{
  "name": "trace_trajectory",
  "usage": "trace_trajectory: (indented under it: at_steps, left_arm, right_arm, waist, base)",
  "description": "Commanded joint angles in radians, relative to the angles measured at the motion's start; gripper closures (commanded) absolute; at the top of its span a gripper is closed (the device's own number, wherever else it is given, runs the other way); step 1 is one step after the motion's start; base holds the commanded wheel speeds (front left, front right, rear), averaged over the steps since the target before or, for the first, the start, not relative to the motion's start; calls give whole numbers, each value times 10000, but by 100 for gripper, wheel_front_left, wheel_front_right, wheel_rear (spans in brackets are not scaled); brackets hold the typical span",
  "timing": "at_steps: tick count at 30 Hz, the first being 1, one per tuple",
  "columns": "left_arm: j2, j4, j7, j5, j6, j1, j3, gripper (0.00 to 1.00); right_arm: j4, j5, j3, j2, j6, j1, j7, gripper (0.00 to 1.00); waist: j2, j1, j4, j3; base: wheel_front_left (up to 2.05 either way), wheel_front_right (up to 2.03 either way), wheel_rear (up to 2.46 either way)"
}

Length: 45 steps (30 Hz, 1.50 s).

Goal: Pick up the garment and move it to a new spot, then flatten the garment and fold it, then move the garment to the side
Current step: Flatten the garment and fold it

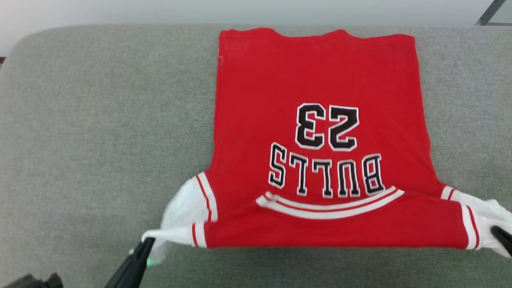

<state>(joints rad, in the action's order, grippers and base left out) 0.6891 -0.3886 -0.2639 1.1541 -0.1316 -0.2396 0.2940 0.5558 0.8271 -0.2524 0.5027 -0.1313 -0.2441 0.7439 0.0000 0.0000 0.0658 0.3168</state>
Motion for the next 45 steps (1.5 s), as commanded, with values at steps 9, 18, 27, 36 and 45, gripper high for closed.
trace_trajectory:
  at_steps: [9,18,27,36,45]
  left_arm:
    - [348,628,6,113,19,383,1321,100]
    - [111,2545,21,919,19,2182,3436,100]
    - [60,3377,7,1336,19,3125,4356,100]
    - [126,3409,2,1273,19,3268,4372,100]
    - [85,2980,3,970,19,2926,4044,100]
  right_arm:
    - [-151,320,116,-324,10,-70,1186,100]
    - [-2120,193,1244,-193,10,353,1126,100]
    - [-3527,112,2178,-98,12,793,404,100]
    - [-3722,129,2490,238,37,1205,-670,0]
    - [-1286,2439,839,1467,9,565,-460,0]
  waist:
    - [0,0,70,67]
    - [0,0,152,289]
    - [0,0,221,407]
    - [0,0,78,470]
    - [0,0,-11,470]
  base:
    - [0,0,0]
    - [0,0,0]
    - [0,0,0]
    - [0,0,0]
    - [0,0,0]
